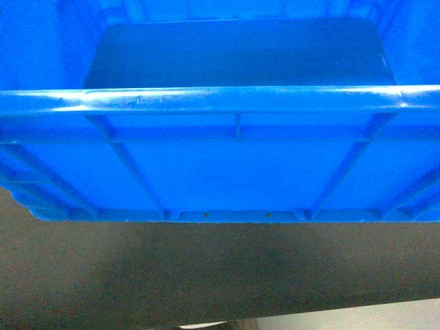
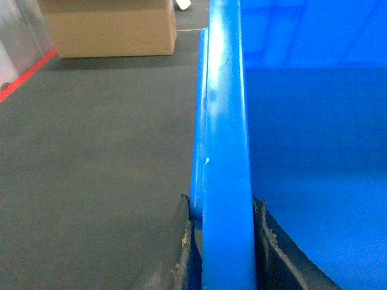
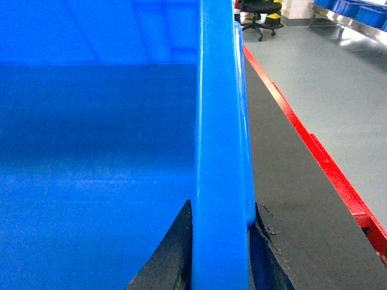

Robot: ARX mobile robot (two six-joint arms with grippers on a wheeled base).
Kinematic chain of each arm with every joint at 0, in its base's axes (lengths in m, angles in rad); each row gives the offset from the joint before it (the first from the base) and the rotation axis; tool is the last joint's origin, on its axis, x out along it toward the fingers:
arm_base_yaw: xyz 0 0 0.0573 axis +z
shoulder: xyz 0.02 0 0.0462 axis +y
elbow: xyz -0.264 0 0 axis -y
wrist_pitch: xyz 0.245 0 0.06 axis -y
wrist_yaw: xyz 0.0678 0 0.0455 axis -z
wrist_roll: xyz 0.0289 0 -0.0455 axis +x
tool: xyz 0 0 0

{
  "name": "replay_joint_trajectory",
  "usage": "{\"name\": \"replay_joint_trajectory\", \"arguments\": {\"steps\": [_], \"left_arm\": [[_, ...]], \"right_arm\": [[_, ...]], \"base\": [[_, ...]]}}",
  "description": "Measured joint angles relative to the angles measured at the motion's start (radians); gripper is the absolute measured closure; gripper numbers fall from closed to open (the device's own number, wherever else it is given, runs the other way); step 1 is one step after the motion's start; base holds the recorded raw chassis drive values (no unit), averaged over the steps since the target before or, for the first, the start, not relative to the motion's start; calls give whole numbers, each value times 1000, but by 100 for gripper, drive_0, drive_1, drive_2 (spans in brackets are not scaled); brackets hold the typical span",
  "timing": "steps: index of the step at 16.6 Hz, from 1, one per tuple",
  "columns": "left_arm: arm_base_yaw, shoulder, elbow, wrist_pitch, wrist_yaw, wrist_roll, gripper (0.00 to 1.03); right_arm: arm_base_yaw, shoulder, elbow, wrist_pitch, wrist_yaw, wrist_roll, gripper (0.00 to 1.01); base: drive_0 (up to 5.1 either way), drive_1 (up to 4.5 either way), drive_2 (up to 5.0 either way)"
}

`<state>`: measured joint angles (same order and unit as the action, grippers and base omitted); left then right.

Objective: Place box next to blue box on left shelf

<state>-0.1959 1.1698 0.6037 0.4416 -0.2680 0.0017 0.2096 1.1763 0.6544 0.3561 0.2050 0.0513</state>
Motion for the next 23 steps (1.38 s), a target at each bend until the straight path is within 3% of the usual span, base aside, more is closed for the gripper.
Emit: {"name": "replay_joint_trajectory", "arguments": {"steps": [23], "left_arm": [[0,0,0,-2,-2,5,86]], "right_arm": [[0,0,0,-2,0,0,81]], "base": [[-122,-122,-122]]}}
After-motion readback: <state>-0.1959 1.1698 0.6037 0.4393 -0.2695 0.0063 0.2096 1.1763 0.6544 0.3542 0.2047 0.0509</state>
